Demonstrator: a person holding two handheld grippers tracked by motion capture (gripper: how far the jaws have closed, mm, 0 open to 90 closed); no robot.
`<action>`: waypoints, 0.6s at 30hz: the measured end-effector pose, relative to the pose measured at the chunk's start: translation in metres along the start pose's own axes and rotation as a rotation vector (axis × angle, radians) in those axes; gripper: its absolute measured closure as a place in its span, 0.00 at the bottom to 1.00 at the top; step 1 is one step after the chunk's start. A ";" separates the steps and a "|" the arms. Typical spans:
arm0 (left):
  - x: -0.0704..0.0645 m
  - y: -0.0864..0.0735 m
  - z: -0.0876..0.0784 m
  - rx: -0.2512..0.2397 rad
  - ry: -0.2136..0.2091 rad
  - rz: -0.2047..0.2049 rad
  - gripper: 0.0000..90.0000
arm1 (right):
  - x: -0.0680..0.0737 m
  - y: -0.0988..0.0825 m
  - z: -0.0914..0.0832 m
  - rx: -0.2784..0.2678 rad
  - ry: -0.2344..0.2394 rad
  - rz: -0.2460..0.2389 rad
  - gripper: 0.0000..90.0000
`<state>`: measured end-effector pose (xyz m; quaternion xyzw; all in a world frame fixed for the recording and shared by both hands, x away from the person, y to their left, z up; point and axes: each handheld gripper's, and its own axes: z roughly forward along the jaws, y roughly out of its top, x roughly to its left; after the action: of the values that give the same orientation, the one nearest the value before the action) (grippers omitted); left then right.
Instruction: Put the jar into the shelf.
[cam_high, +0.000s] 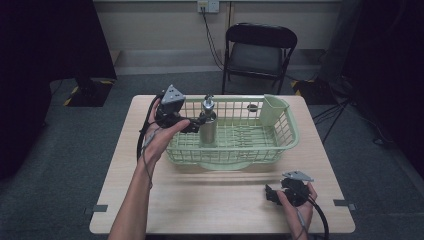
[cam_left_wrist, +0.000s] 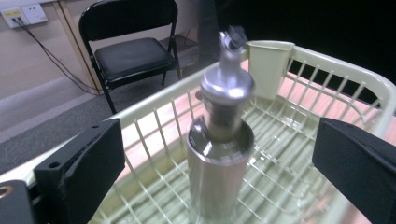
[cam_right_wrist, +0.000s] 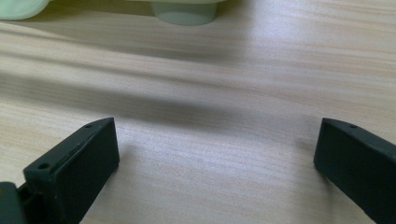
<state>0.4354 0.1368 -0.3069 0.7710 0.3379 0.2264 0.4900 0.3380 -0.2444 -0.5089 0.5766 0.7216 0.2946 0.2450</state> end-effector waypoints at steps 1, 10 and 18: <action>-0.002 -0.003 -0.004 -0.003 0.006 -0.002 0.03 | 0.000 0.000 0.000 0.000 0.000 0.000 0.00; -0.030 -0.039 -0.035 -0.022 0.072 -0.017 0.01 | 0.000 0.000 0.000 0.000 0.000 0.000 0.00; -0.058 -0.094 -0.051 -0.010 0.098 -0.053 0.02 | 0.000 0.000 0.000 0.000 0.000 0.000 0.00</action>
<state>0.3338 0.1521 -0.3720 0.7471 0.3808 0.2527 0.4827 0.3380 -0.2443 -0.5089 0.5768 0.7216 0.2945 0.2447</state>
